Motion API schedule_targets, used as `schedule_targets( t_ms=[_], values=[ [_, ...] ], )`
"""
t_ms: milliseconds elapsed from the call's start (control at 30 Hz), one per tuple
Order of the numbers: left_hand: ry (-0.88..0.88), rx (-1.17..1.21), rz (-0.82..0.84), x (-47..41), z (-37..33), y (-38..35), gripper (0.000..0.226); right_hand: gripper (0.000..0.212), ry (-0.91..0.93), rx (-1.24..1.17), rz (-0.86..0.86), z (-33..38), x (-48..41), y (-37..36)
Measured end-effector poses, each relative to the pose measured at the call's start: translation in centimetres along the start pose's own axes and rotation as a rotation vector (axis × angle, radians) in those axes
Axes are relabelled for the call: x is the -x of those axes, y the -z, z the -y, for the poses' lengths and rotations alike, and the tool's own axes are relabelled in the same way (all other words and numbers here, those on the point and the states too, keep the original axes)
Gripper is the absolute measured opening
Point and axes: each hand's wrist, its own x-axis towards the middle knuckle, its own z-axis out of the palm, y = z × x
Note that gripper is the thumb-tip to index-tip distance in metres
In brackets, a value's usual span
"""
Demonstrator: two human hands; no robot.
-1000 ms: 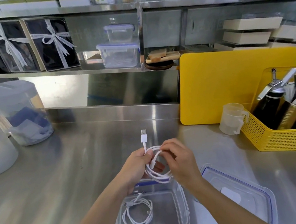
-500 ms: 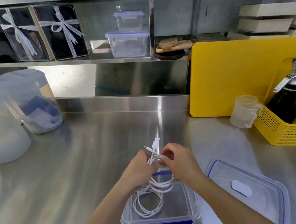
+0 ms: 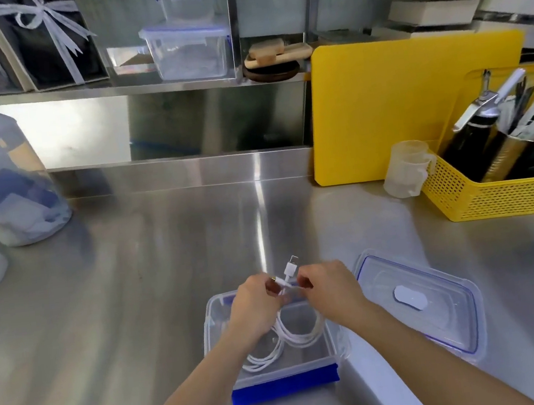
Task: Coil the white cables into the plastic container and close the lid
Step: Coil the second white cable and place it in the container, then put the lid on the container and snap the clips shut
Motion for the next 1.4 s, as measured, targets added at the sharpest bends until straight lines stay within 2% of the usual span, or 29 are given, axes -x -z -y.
schedule_targets(
  t_ms=[100,200,367,500,633,867,1000,1133,1233,1367,1400],
  values=[
    [-0.019,-0.1,0.027,-0.3,0.0,-1.0,0.029,0.016,0.038,0.167,0.032,-0.1,0.2,-0.5],
    [-0.025,-0.174,0.07,-0.5,0.2,-2.0,0.01,0.017,0.056,0.28,0.047,-0.1,0.5,-0.9],
    [-0.024,-0.328,0.119,-0.9,1.4,-3.1,0.01,0.021,0.116,0.456,0.075,0.0,0.9,-1.7],
    [-0.143,-0.588,0.093,-0.8,1.8,-3.9,0.024,0.016,0.196,0.578,0.164,0.2,0.6,-2.6],
    [-0.254,-0.795,0.138,-0.7,2.0,-4.5,0.035,0.014,0.287,0.626,0.191,0.1,0.9,-2.9],
    [-0.285,-0.832,0.23,-1.1,1.5,-3.4,0.035,0.016,0.338,0.571,0.189,-1.0,0.3,-3.7],
    [-0.295,-0.901,0.264,-1.2,-0.6,-2.0,0.031,0.008,0.394,0.361,0.056,-2.0,-0.3,-3.0],
    [-0.376,-0.794,0.154,-1.5,-4.5,-0.5,0.026,0.011,0.313,0.107,-0.147,-3.3,-0.5,-1.6],
    [-0.439,-0.701,0.085,-2.3,-6.8,-0.9,0.033,0.029,0.192,0.105,-0.24,-5.4,-0.4,0.0],
    [-0.546,-0.65,0.047,-3.9,-8.0,-4.2,0.052,0.012,-0.008,0.152,-0.345,-9.1,1.4,1.8],
    [-0.546,-0.637,0.058,-4.1,-8.2,-5.2,0.056,0.018,-0.058,0.16,-0.353,-10.2,2.1,1.9]
  ],
)
